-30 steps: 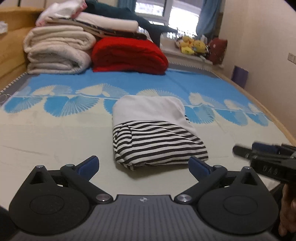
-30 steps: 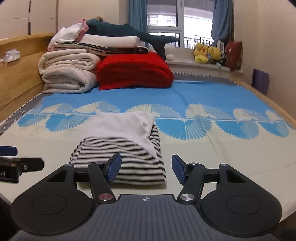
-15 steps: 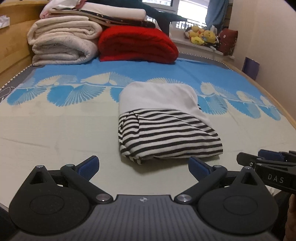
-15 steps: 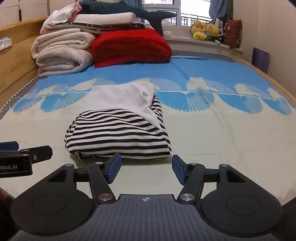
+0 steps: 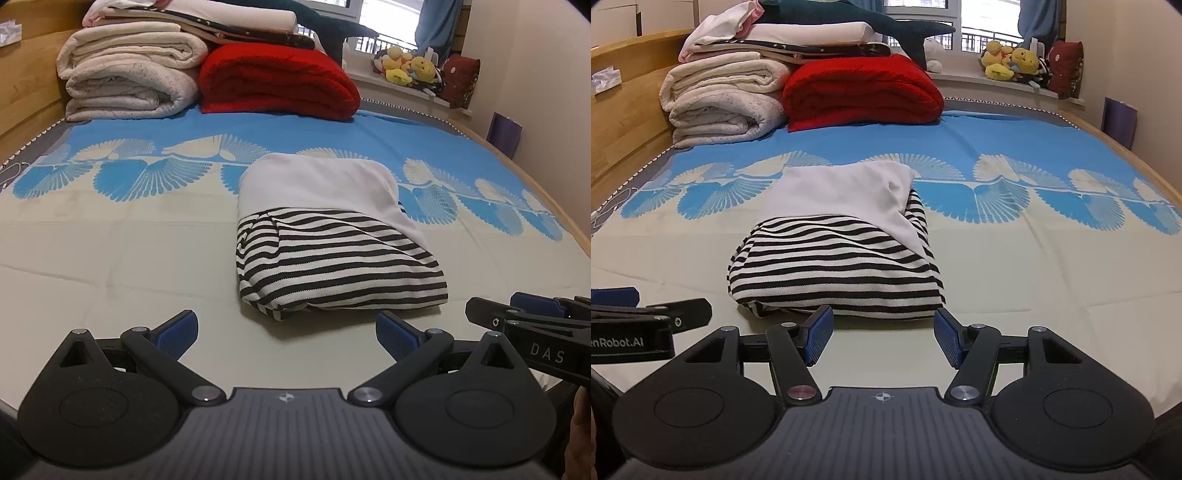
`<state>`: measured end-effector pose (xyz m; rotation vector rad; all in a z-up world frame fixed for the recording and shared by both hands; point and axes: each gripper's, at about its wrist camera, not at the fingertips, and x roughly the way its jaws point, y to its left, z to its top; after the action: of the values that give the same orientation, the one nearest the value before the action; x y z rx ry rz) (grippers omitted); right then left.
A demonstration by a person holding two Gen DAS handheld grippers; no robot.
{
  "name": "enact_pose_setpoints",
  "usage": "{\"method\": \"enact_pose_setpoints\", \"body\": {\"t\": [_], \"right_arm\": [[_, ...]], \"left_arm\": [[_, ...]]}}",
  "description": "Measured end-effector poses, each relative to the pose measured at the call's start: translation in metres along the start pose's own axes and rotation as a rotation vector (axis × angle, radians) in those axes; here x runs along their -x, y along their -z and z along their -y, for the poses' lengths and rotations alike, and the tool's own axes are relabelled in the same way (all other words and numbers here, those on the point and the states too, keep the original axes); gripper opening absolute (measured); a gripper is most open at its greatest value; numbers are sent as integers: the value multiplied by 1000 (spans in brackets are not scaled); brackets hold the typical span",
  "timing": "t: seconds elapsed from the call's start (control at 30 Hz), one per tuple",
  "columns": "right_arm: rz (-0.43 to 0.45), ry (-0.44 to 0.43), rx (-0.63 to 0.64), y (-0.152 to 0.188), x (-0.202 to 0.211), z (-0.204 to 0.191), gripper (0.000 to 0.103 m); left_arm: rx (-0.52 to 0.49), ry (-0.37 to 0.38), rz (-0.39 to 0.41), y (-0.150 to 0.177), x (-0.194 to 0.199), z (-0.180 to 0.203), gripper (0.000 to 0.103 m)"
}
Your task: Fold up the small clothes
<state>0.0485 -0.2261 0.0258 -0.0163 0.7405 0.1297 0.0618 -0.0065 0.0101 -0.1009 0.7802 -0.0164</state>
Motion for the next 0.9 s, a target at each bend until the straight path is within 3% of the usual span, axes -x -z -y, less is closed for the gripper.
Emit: {"method": "enact_pose_setpoints", "body": {"t": [0.9], "right_arm": [[-1, -11, 16, -3, -5, -4, 62]], "left_arm": [[-6, 14, -7, -1, -8, 1, 102]]}}
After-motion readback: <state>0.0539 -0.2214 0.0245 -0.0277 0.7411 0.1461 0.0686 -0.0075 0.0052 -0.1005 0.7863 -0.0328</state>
